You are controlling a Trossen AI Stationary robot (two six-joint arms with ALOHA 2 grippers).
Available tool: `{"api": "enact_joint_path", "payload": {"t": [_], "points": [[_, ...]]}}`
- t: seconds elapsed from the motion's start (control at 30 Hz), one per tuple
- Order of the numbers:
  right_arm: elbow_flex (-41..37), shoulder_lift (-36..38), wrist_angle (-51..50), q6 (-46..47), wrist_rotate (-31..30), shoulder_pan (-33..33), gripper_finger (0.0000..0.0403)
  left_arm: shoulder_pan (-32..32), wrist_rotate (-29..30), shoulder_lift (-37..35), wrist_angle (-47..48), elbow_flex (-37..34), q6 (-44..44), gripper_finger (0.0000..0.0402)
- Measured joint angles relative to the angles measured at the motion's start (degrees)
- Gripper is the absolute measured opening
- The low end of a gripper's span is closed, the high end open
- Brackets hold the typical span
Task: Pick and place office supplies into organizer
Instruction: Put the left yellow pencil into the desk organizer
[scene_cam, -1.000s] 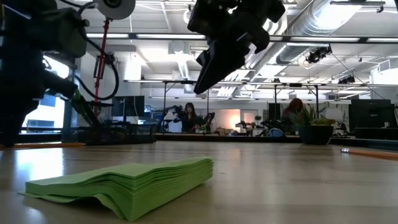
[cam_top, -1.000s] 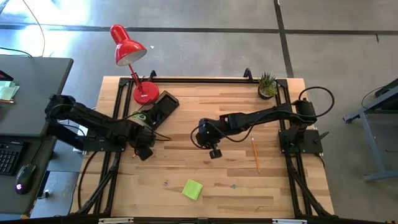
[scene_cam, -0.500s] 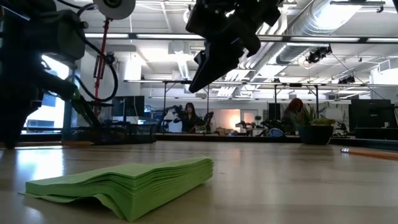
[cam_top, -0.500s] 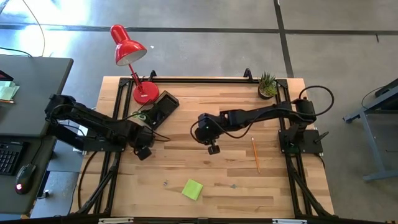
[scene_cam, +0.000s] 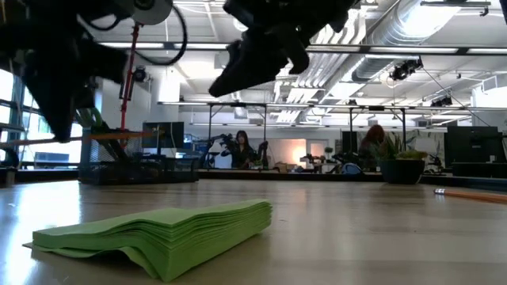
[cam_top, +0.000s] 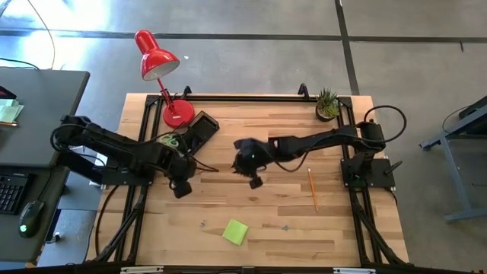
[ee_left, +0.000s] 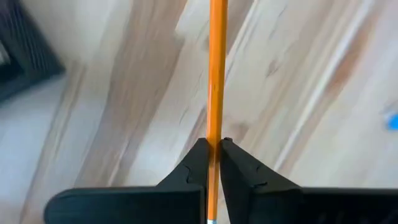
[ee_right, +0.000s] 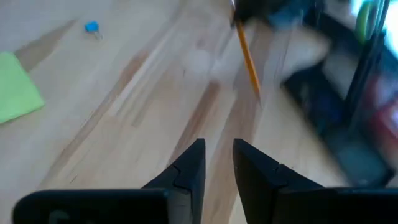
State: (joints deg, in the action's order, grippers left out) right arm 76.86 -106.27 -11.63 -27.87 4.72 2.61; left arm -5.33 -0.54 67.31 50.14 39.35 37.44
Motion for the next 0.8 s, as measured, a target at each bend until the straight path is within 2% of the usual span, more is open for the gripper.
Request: {"api": "enact_joint_path", "payload": {"t": [0.13,0.3,0.4,0.5,0.67,0.8], "points": [[0.0,-1.1,1.4,-9.7,-10.3,3.9,0.0074,0.1,1.2,0.0,0.4,3.9,-1.4,0.0004],[0.0,-1.4,4.4,-16.0,-23.3,8.0,0.0074,0.1,3.9,0.0,1.9,7.0,-2.5,0.0003],[0.0,-1.4,7.8,-21.4,-26.0,9.7,0.0074,0.1,4.9,0.0,0.4,8.0,-2.9,0.0003],[0.0,-1.4,9.9,-29.5,-26.0,10.8,0.0074,0.1,4.3,0.0,-2.6,9.0,-4.4,0.0004],[0.0,-1.4,14.1,-39.1,-31.2,11.9,0.0074,0.1,3.9,0.0,-3.7,10.6,-5.2,0.0002],[0.0,-1.4,14.4,-44.2,-31.1,12.2,0.0074,1.6,4.0,0.0,-4.6,11.9,-6.5,0.0004]]}}
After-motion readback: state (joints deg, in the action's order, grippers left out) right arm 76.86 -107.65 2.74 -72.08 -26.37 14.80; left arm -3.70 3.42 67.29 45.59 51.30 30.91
